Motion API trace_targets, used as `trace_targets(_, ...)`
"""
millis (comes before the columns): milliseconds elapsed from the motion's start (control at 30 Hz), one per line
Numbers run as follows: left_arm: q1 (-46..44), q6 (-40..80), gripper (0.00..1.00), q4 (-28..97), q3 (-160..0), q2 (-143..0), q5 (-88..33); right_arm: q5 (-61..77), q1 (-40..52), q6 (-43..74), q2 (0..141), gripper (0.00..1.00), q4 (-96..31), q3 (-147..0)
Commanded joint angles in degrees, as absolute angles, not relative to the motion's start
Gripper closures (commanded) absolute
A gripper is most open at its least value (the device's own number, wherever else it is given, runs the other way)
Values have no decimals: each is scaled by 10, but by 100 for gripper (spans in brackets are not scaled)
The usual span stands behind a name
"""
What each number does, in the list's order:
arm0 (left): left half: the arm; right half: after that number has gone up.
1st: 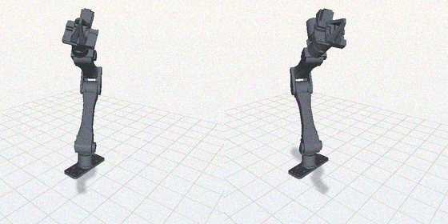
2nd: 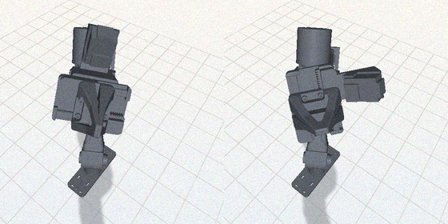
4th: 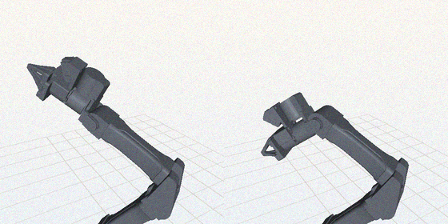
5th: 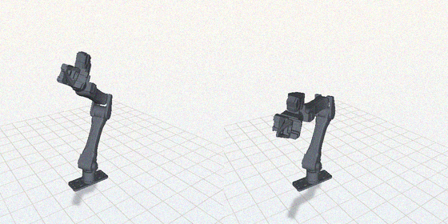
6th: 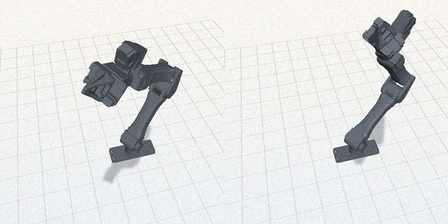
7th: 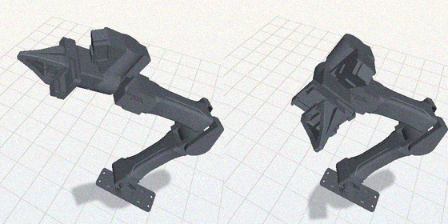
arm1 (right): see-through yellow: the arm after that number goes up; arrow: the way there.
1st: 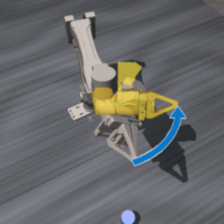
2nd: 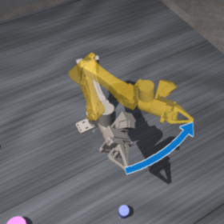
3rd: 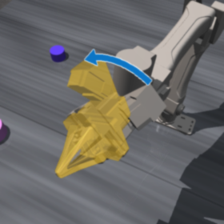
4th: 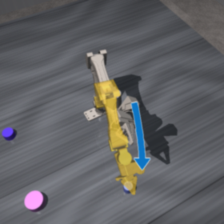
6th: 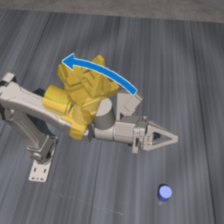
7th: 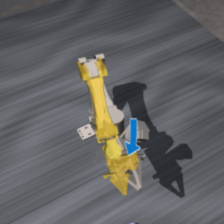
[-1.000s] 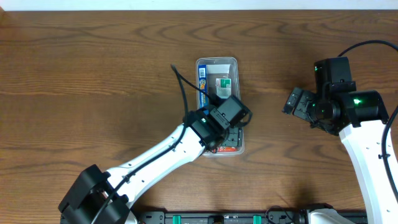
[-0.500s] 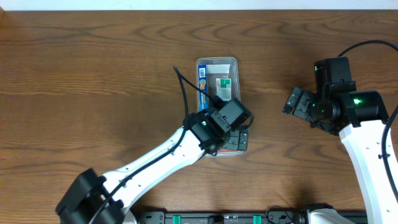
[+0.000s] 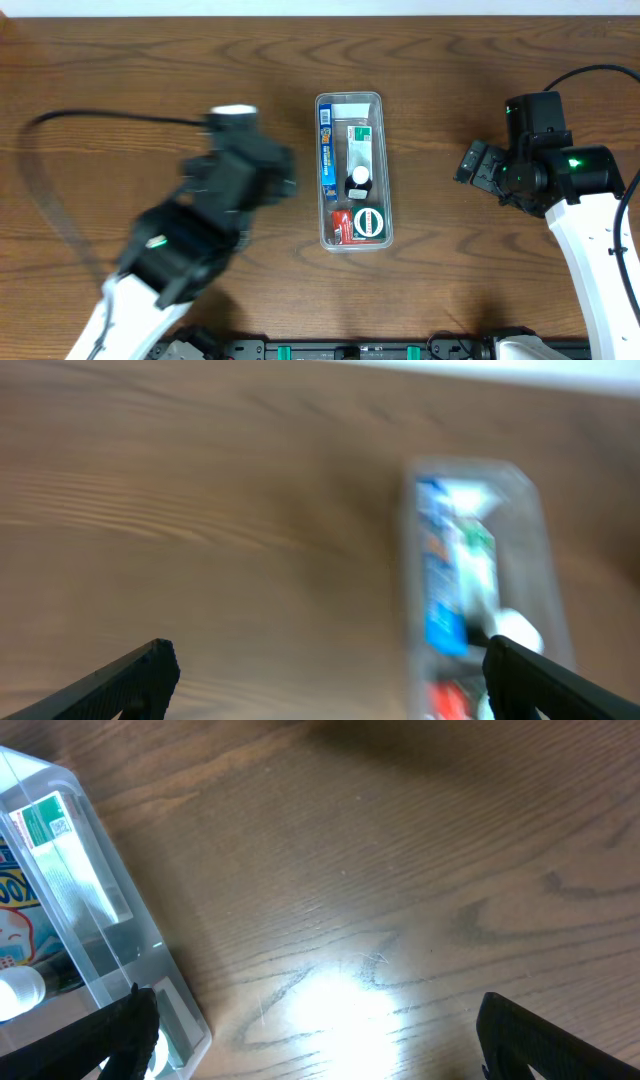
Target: Pack container
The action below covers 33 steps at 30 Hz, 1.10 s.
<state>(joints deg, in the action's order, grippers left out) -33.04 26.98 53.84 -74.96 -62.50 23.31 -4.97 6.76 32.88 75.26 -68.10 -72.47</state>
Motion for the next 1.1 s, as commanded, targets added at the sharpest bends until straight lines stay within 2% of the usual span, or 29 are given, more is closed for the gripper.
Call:
trace_targets(0,-256,187,2,538,-753,-597,268,-58,63,336,749,1,-682,-725)
trace_targets(133,-171,120,2,525,-753,-598,262,-58,63,336,749,1,-682,-725)
trace_targets(300,-112,118,2,527,-753,-626,237,-58,63,336,749,1,-682,-725)
trace_targets(1067,-105,118,2,544,-752,-719,227,-58,63,336,747,1,-682,-725)
